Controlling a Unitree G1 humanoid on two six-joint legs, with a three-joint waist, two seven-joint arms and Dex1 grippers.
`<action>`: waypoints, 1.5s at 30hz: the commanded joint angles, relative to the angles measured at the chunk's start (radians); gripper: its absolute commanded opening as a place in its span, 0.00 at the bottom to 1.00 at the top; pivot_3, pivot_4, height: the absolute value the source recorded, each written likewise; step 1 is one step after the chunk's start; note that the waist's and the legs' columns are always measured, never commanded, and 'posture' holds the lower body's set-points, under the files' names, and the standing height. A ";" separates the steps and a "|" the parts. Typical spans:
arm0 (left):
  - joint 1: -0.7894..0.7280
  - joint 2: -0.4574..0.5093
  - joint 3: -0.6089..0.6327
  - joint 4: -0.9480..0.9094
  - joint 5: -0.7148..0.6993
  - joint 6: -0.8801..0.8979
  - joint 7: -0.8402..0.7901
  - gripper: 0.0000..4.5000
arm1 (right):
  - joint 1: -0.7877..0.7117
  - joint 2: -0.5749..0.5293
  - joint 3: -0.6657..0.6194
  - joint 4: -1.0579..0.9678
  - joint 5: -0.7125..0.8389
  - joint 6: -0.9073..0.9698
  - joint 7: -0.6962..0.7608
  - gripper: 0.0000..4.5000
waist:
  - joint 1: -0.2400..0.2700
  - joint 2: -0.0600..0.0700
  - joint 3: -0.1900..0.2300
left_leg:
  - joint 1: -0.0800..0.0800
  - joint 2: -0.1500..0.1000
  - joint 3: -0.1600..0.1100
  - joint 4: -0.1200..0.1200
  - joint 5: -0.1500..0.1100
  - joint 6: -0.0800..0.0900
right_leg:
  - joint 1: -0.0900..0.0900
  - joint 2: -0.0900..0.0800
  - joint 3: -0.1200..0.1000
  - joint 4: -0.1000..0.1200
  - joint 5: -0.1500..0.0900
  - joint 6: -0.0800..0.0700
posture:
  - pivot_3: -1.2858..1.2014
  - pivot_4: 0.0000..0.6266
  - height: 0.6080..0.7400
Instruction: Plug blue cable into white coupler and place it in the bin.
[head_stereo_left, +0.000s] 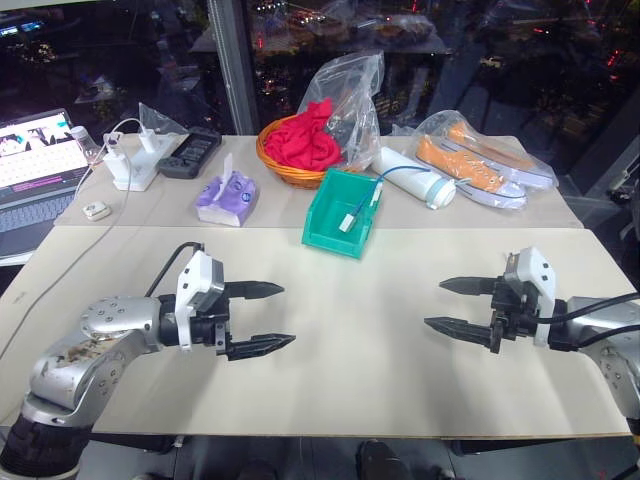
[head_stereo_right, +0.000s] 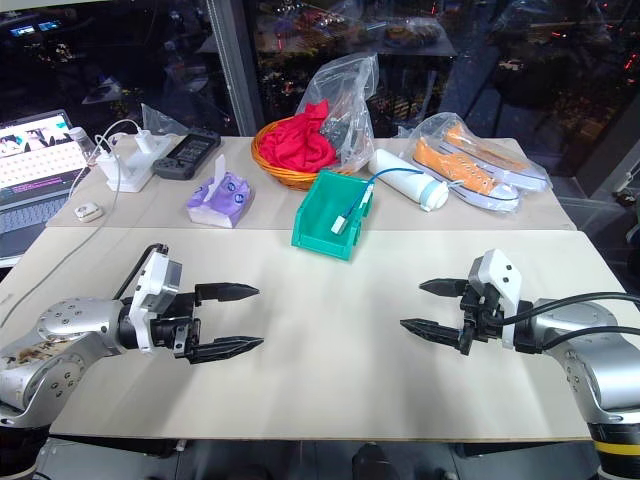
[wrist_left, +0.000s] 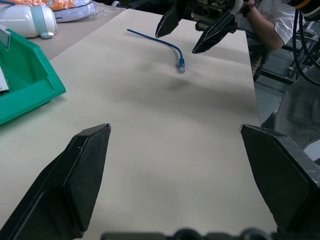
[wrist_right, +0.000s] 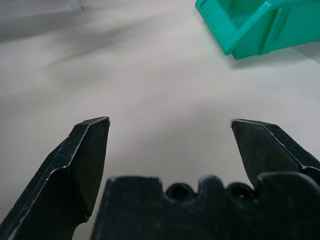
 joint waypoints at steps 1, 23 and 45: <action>-0.014 -0.004 0.002 -0.011 -0.017 0.007 -0.003 0.99 | -0.007 -0.077 -0.017 0.030 -0.075 -0.003 -0.018 1.00 | 0.000 0.000 0.000 | 0.000 0.000 0.000 0.000 0.000 0.000 | 0.000 0.000 0.000 0.000 0.000 0.000 | 0.52 0.24 0.86; 0.039 -0.053 -0.011 -0.057 -0.023 0.017 0.034 0.99 | -0.104 -0.276 0.255 0.217 -0.390 0.072 0.010 1.00 | 0.000 0.001 0.001 | 0.000 0.000 0.001 0.003 -0.001 0.001 | 0.000 0.000 0.000 0.001 0.000 0.000 | 0.52 0.24 0.86; 0.034 -0.044 -0.006 -0.068 -0.013 0.023 0.065 1.00 | -0.125 -0.182 0.323 0.202 -0.408 0.168 0.053 0.01 | -0.007 -0.004 -0.002 | 0.000 0.000 0.001 0.009 -0.001 0.002 | 0.003 0.000 0.000 0.002 0.001 0.001 | 0.52 0.24 0.86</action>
